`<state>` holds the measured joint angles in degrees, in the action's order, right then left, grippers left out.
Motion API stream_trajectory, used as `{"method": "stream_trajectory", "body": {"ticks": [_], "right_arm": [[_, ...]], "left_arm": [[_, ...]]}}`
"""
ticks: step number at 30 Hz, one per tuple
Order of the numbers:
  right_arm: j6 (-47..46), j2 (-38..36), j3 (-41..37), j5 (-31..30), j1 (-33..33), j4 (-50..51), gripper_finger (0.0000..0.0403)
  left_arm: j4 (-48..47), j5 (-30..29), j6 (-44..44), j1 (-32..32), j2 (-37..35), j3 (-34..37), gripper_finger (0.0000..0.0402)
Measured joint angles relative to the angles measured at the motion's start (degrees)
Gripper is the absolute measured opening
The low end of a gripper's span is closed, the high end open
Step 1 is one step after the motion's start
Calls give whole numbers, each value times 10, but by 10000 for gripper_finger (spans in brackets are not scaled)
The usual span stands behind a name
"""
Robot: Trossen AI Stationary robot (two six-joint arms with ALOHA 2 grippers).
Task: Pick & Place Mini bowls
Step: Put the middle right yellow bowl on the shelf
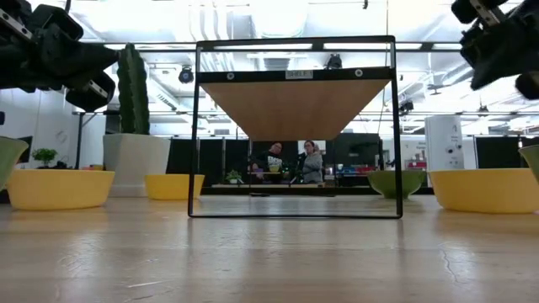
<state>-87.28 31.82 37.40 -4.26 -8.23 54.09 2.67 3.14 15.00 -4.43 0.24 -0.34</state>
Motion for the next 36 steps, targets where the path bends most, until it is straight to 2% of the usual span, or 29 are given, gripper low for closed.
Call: {"method": "stream_trajectory", "body": {"ticks": [4,10,14,25,36], "right_arm": [[-3,45,33,3,0,51,57],[-34,112,26,4,0,67,155],[-43,153,25,-1,0,95,187],[-23,261,-4,16,0,89,176],[-7,290,-63,32,0,-16,173]], "left_arm": [[-2,0,0,0,0,0,0],[-2,2,0,0,0,0,0],[-2,2,0,0,0,0,0],[-2,1,0,0,0,0,0],[-2,0,0,0,0,0,0]]}}
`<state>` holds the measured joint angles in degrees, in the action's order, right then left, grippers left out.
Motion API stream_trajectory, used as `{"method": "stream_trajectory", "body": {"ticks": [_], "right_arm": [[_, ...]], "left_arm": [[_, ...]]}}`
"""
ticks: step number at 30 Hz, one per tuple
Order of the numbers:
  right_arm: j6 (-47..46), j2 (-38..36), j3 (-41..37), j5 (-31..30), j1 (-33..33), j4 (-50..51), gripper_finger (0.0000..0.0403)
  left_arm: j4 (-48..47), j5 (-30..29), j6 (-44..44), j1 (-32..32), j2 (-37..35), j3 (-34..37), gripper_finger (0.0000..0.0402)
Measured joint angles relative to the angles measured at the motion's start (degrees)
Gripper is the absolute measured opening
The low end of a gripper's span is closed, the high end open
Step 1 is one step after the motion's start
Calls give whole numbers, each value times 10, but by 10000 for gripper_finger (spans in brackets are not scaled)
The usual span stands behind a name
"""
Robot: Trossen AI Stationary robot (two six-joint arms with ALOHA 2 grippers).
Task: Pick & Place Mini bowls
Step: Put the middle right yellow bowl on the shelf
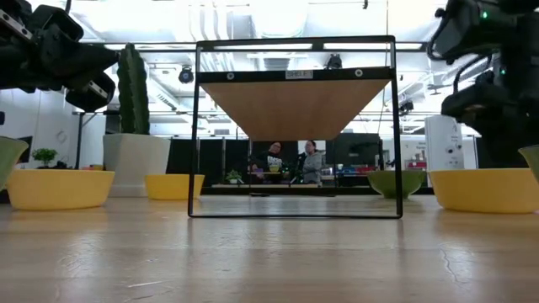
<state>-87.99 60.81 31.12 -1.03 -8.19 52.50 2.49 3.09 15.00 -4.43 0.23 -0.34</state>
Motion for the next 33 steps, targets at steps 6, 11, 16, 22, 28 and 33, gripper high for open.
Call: {"method": "stream_trajectory", "body": {"ticks": [6,11,16,22,28,33], "right_arm": [[42,-4,-37,1,0,-41,155],[94,-14,-38,11,0,-56,83],[147,-32,-24,26,0,-54,16],[173,-60,28,54,18,-20,9],[161,-74,146,34,59,53,9],[151,-45,273,-4,111,72,9]], "left_arm": [[0,0,0,0,0,0,0],[0,0,0,0,0,0,0],[0,0,0,0,0,0,0],[0,1,0,0,0,0,0],[0,2,0,0,0,0,0],[-1,2,0,0,1,0,0]]}}
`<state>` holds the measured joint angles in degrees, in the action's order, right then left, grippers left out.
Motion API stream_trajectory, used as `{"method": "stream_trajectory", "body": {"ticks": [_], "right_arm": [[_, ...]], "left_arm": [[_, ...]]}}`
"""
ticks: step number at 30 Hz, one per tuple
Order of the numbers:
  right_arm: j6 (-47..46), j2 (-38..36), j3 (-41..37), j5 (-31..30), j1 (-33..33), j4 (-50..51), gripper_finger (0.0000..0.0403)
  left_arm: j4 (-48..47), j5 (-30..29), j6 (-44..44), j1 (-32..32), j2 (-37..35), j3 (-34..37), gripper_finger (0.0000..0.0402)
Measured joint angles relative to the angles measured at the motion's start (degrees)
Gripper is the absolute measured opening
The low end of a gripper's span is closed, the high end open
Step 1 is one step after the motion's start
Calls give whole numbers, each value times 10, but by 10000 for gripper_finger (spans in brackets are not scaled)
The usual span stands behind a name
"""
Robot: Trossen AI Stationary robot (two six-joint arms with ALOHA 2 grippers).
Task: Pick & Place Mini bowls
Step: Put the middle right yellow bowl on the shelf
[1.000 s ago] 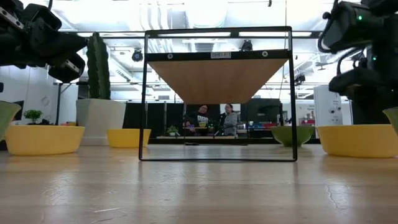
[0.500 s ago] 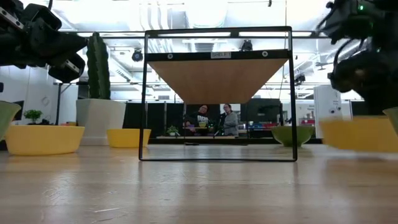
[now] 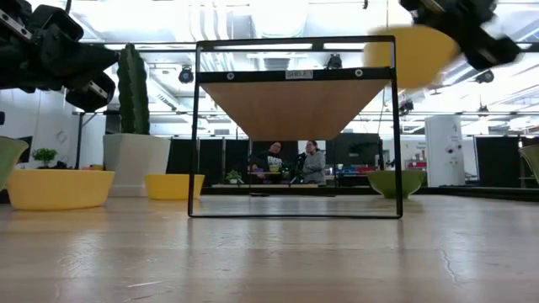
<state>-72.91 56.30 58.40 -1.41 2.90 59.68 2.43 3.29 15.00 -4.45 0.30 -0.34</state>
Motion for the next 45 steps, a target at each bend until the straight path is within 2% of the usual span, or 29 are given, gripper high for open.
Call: {"method": "stream_trajectory", "body": {"ticks": [6,15,20,27,32,38,45], "right_arm": [[84,105,149,4,97,6,9],[276,322,333,103,244,20,9],[340,431,429,120,292,75,8],[411,564,580,113,315,179,8],[437,629,667,105,314,223,8],[447,676,722,103,315,237,8],[446,680,733,102,315,250,9]], "left_arm": [[-1,0,0,0,0,0,0],[-1,-2,0,0,0,0,0],[-1,-2,0,0,0,0,0],[-1,-2,0,0,0,0,0],[-1,-2,0,0,0,0,0],[-1,-2,0,0,0,0,0],[-1,-1,4,0,0,0,0]]}}
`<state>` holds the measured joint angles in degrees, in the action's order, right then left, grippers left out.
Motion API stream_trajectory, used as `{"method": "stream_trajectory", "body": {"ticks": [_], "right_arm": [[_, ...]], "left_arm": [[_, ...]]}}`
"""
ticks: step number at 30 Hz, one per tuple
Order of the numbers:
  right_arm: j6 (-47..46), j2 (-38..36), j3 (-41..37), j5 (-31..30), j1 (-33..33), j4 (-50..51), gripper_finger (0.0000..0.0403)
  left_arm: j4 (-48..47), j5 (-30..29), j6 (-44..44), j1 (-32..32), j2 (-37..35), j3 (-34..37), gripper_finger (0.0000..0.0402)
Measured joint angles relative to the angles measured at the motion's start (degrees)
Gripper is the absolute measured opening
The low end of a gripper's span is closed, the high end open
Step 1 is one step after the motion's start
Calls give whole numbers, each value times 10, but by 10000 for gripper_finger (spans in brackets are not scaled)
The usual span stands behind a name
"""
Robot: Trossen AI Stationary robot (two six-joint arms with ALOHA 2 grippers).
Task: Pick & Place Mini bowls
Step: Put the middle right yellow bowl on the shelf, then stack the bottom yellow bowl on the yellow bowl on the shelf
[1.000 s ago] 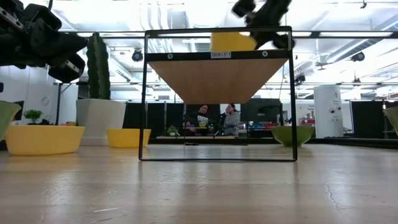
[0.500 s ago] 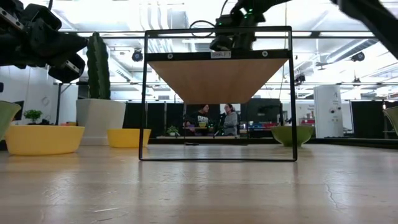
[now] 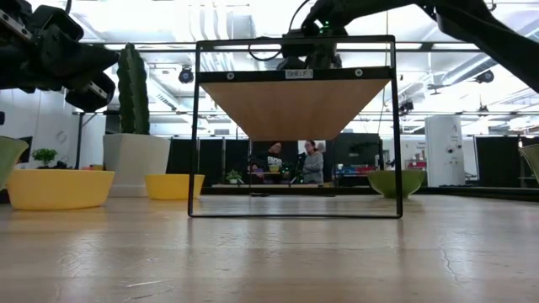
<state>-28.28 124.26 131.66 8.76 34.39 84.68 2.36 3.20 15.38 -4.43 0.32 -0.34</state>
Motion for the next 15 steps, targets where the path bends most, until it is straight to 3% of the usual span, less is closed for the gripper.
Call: {"method": "stream_trajectory", "body": {"ticks": [3,11,15], "right_arm": [[3,-5,2,-6,0,3,17],[0,-29,2,-12,0,9,108],[0,-47,2,-11,-2,10,153]], "left_arm": [[7,2,29,0,0,0,0],[9,3,370,0,0,0,0],[13,2,452,0,0,0,0]]}}
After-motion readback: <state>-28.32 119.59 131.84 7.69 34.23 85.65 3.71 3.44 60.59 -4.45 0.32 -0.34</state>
